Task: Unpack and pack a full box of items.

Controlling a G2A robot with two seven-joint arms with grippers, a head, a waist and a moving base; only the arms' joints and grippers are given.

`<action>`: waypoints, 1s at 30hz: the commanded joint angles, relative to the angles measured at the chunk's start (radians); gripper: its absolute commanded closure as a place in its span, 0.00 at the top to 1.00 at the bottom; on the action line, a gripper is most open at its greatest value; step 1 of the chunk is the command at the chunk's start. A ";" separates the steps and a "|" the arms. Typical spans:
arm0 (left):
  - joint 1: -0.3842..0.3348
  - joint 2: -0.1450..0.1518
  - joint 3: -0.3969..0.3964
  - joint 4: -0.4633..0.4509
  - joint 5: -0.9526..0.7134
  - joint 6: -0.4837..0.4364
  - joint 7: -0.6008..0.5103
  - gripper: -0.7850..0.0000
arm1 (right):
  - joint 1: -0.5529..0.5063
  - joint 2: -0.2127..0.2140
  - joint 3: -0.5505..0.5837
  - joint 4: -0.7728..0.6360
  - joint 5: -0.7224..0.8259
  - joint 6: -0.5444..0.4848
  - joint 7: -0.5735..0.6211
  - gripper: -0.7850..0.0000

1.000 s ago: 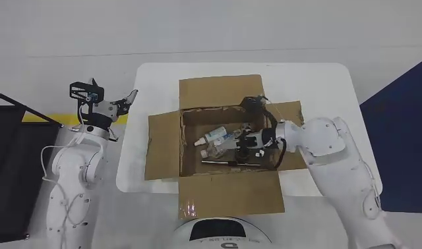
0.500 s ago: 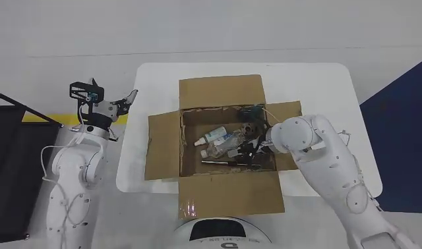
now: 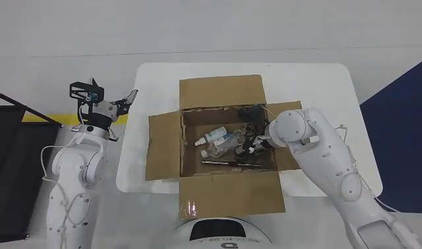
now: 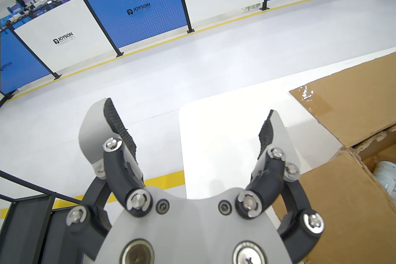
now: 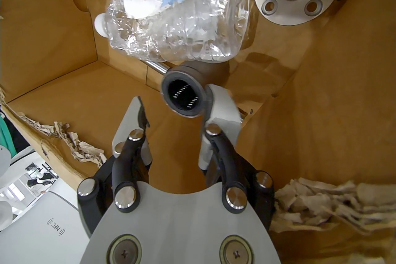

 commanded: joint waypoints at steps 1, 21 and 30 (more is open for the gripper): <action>0.000 0.000 0.000 0.000 0.000 0.000 0.000 1.00 | 0.001 0.002 0.004 0.008 0.005 0.005 -0.005 0.25; 0.000 0.000 0.000 0.000 0.000 0.000 0.000 1.00 | 0.006 0.008 -0.085 0.037 -0.058 0.068 -0.068 0.21; 0.000 0.000 0.000 0.000 0.000 0.000 0.000 1.00 | 0.017 0.006 -0.109 0.021 -0.075 0.111 -0.111 0.00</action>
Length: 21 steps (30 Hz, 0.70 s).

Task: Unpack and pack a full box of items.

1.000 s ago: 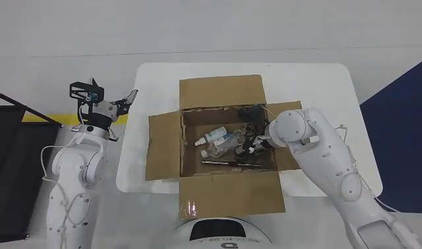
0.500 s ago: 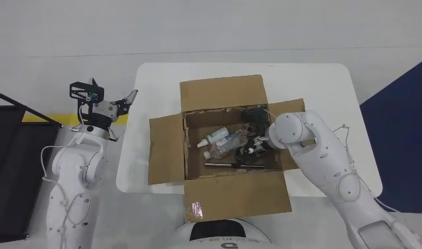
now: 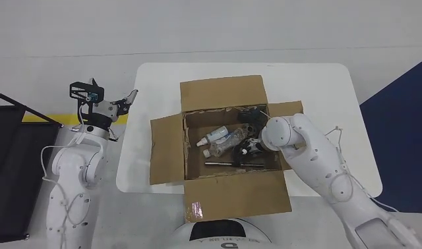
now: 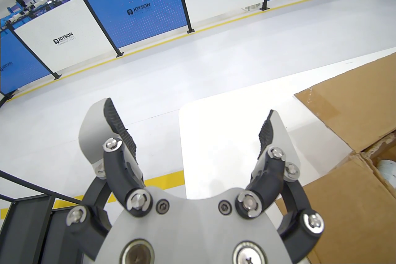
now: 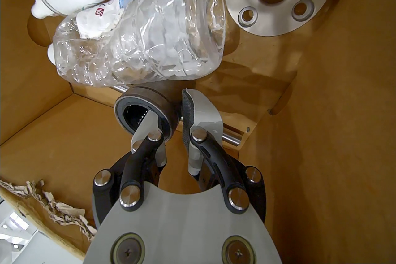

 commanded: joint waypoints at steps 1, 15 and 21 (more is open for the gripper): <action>0.000 0.000 0.000 0.000 0.000 0.000 0.000 1.00 | -0.002 0.002 0.015 -0.041 0.020 0.005 -0.005 0.00; 0.000 0.000 0.000 0.000 0.000 0.000 0.000 1.00 | -0.401 0.052 0.587 -0.482 0.433 -0.192 -0.389 0.00; 0.000 0.000 0.000 0.000 0.000 0.000 0.000 1.00 | -0.637 0.046 0.871 -0.571 0.595 -0.230 -0.610 0.00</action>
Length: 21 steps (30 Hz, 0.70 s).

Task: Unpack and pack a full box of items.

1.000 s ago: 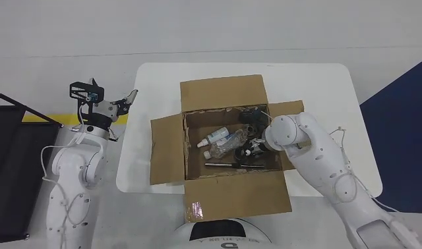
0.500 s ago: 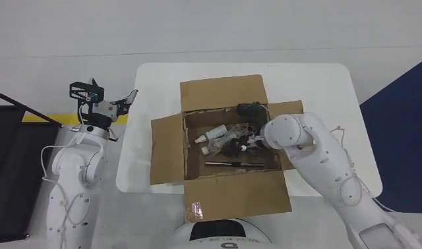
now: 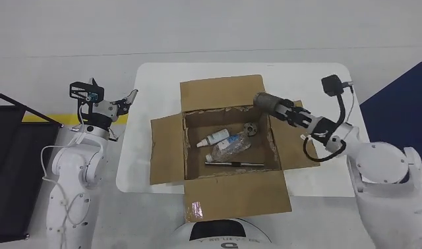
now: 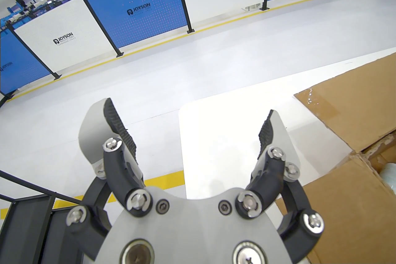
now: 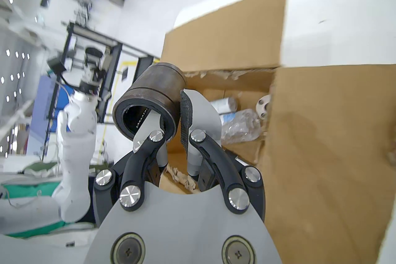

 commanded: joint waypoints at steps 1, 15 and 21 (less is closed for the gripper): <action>0.000 0.000 0.000 0.000 0.000 0.000 0.000 1.00 | -0.062 -0.003 0.066 -0.013 0.052 -0.018 -0.029 0.00; 0.000 0.000 0.000 0.000 0.000 0.000 0.000 1.00 | -0.034 0.003 0.066 0.036 -0.001 0.039 -0.011 0.00; 0.000 0.000 0.000 0.000 0.000 0.000 0.000 1.00 | -0.016 0.020 0.290 0.200 -0.009 0.217 0.082 0.00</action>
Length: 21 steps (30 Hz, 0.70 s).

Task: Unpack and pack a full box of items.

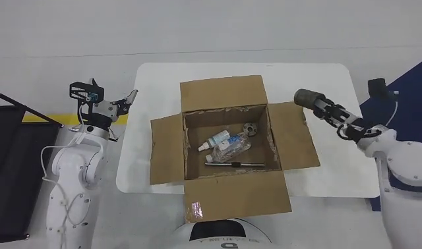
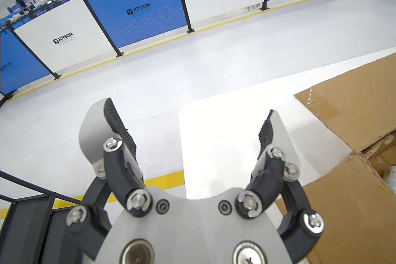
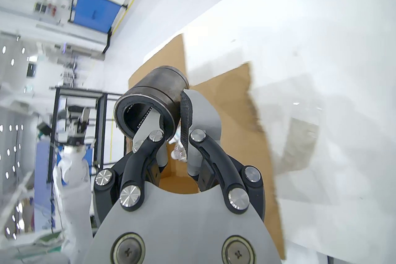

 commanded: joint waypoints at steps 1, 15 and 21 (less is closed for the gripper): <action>0.000 0.000 0.000 0.000 0.000 0.000 0.000 1.00 | -0.009 0.009 0.102 0.051 -0.031 0.051 0.050 0.00; 0.000 0.000 0.000 0.000 0.000 0.000 0.000 1.00 | 0.184 0.090 0.031 0.359 -0.414 0.159 0.372 0.00; 0.000 0.000 0.000 0.000 0.000 0.000 0.000 1.00 | 0.279 0.099 -0.054 0.459 -0.424 0.184 0.374 0.00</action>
